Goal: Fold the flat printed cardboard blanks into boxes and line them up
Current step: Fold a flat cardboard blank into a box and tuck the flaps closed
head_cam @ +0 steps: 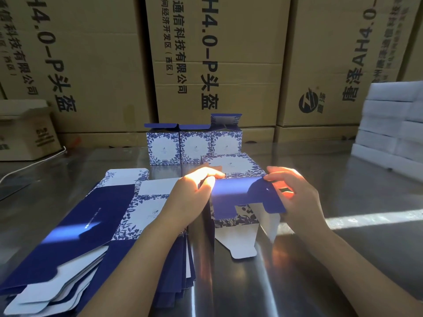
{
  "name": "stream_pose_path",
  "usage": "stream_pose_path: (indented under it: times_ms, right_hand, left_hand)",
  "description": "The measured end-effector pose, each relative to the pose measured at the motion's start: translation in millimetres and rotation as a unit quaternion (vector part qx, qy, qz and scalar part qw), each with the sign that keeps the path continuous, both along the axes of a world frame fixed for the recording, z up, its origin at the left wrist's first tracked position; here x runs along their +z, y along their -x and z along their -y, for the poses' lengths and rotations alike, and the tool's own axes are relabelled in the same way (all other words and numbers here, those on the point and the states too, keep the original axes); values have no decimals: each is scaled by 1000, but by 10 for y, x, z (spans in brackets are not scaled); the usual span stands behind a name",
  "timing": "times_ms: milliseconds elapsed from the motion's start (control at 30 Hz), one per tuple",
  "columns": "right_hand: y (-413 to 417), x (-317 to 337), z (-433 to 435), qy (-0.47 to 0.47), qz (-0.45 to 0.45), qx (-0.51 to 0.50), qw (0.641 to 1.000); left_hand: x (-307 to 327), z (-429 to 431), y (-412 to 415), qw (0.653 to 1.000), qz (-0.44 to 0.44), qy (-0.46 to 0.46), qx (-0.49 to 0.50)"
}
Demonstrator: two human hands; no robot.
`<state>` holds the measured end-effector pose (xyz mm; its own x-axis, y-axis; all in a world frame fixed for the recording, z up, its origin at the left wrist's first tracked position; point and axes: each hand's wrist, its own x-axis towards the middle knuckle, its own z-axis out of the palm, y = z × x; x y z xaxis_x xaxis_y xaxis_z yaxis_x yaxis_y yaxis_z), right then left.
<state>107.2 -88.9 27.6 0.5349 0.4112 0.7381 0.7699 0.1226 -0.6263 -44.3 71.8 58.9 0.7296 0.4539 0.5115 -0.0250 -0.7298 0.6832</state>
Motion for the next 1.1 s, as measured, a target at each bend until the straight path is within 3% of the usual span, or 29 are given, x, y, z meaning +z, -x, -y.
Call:
stream_pose_path:
  times_ms: [333, 667, 833, 1100]
  right_hand:
    - [-36, 10, 30, 44, 52, 7, 998]
    - [-57, 124, 127, 103, -55, 44, 992]
    - [-11, 131, 115, 122, -39, 30, 991]
    - [-34, 94, 130, 261, -86, 161, 948]
  left_hand:
    - [-56, -55, -4, 999, -12, -32, 15]
    - [-75, -103, -22, 998, -22, -52, 11]
    - [-75, -104, -28, 998, -8, -61, -2]
    - [-83, -114, -21, 999, -3, -52, -12]
